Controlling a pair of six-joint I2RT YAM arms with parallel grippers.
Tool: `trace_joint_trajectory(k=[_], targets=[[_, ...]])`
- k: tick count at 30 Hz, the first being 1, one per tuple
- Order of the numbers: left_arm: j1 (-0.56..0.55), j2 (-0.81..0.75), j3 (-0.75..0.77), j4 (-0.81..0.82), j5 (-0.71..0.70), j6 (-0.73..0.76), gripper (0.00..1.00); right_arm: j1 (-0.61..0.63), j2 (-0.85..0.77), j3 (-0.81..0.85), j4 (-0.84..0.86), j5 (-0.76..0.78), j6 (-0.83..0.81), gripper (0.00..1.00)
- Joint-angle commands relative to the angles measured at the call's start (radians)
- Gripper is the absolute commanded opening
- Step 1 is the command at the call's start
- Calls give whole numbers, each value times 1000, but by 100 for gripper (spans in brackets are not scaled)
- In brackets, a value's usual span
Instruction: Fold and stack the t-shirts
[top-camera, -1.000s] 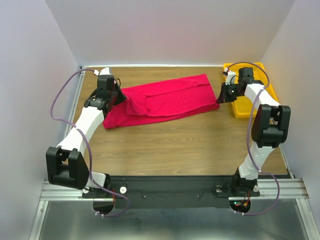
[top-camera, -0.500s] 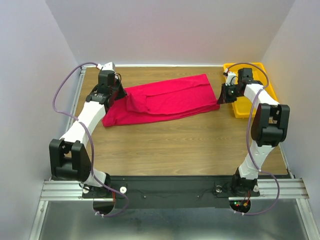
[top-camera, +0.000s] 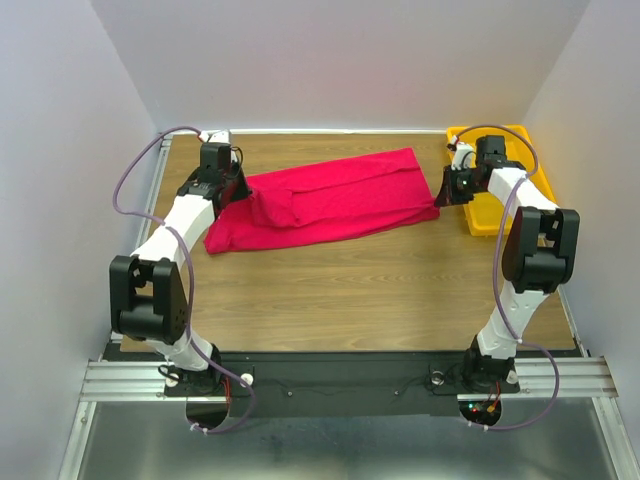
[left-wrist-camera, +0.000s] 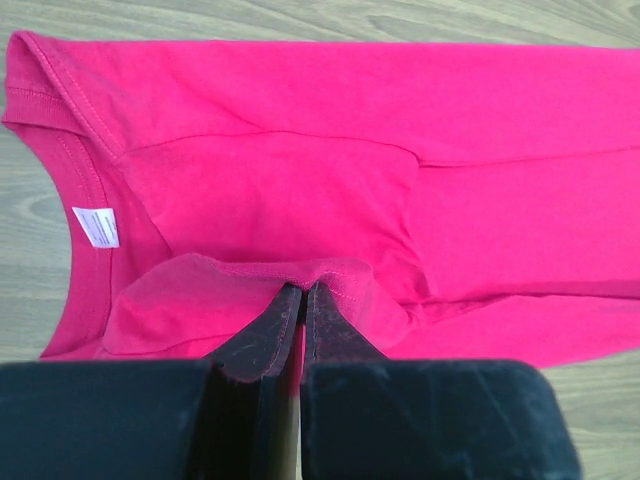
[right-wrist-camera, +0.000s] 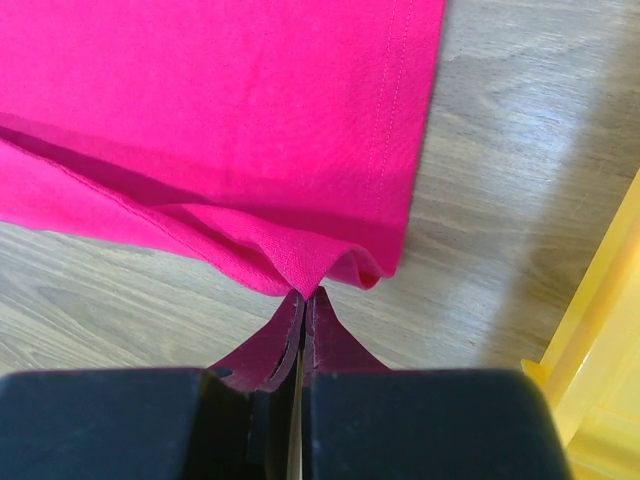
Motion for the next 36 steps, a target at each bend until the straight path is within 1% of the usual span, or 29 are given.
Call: trace_joint_trajectory(k=[1, 12, 26, 36], targets=[[15, 23, 58, 48, 18, 22, 0, -1, 1, 56, 50, 1, 14, 1], [28, 26, 78, 75, 27, 15, 0, -5, 30, 71, 59, 3, 33, 1], [52, 14, 55, 122, 45, -3, 0, -3, 85, 108, 71, 6, 56, 1], [71, 56, 84, 129, 85, -5, 0, -5, 104, 134, 71, 11, 62, 0]])
